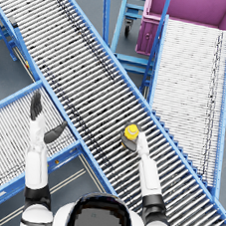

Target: Pick up the oil and place it on the left assembly line, put the cola on the right, and keep Sprite still

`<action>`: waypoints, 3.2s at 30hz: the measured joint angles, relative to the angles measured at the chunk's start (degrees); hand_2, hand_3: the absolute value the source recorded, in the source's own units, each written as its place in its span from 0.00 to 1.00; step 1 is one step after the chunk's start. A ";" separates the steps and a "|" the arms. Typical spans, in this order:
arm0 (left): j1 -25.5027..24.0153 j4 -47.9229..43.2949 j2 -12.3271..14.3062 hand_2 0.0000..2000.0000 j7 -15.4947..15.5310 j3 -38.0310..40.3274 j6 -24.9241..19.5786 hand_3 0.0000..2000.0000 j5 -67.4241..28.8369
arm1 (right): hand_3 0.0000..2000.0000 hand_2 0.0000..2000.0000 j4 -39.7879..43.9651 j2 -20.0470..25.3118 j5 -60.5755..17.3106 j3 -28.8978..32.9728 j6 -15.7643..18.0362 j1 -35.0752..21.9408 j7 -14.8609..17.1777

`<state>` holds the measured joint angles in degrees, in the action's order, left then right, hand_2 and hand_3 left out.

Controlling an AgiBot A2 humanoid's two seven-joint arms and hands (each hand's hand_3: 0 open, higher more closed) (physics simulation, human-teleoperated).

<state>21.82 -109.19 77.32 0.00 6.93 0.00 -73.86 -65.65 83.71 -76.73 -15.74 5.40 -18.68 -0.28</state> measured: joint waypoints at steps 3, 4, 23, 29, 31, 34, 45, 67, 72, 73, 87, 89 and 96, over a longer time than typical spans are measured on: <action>-0.70 -1.02 0.26 0.00 0.00 0.40 0.00 0.00 0.00 | 1.00 1.00 -3.65 0.04 0.03 0.33 -3.46 0.22 0.57; -1.15 -1.57 0.38 0.00 0.00 0.28 0.00 0.00 0.00 | 1.00 1.00 -7.69 0.23 0.08 1.46 -3.52 -0.05 0.32; -3.22 -1.89 4.24 0.00 0.00 -21.42 0.00 0.00 -0.02 | 1.00 1.00 -35.40 1.35 0.28 -4.88 2.78 -14.29 0.12; -1.61 1.00 6.19 0.00 0.37 -23.81 -1.33 0.00 0.05 | 1.00 1.00 -37.60 1.65 0.23 -11.23 1.67 -13.43 0.24; -1.34 2.06 6.65 0.00 0.26 -24.62 -3.23 0.00 0.06 | 1.00 1.00 -37.70 1.36 0.22 -13.59 0.50 -12.91 0.26; -1.35 3.21 6.88 0.00 -0.05 -25.80 -5.93 0.00 -0.03 | 1.00 1.00 -37.36 0.60 0.12 -15.68 -0.91 -12.20 0.20; -1.47 3.41 6.24 1.00 0.67 -26.29 -13.25 0.82 -0.03 | 1.00 1.00 -34.96 -3.06 0.02 -20.52 -1.04 -12.72 -0.96; -9.49 11.89 8.31 1.00 -0.04 16.37 -7.58 1.00 0.01 | 0.00 0.00 -40.94 -3.20 0.26 -8.11 -5.40 -9.88 0.28; -9.49 22.62 7.63 0.32 0.01 27.28 -7.06 0.84 0.02 | 0.00 0.00 -39.60 -1.42 0.26 -9.81 -5.40 -10.71 0.28; -9.24 24.60 7.30 0.00 0.01 29.00 -5.06 0.67 0.03 | 0.00 0.00 -39.39 -1.15 0.26 -10.02 -5.40 -10.79 0.28; -4.94 15.15 0.04 0.00 0.00 38.04 -0.05 0.00 0.08 | 0.00 0.00 -38.04 1.16 0.28 -2.89 -5.40 -10.81 0.28; -5.12 12.14 0.16 0.00 0.00 34.64 -0.02 0.00 0.07 | 0.00 0.00 -37.52 1.45 0.28 0.42 -5.40 -10.96 0.28; -5.22 5.28 -0.08 0.00 0.00 22.04 0.00 0.00 0.03 | 0.00 0.00 -37.19 1.99 0.31 10.95 -5.40 -11.42 0.28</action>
<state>16.60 -103.91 77.23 0.00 28.97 0.00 -73.83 -102.84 85.70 -76.42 -4.79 0.00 -30.10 0.00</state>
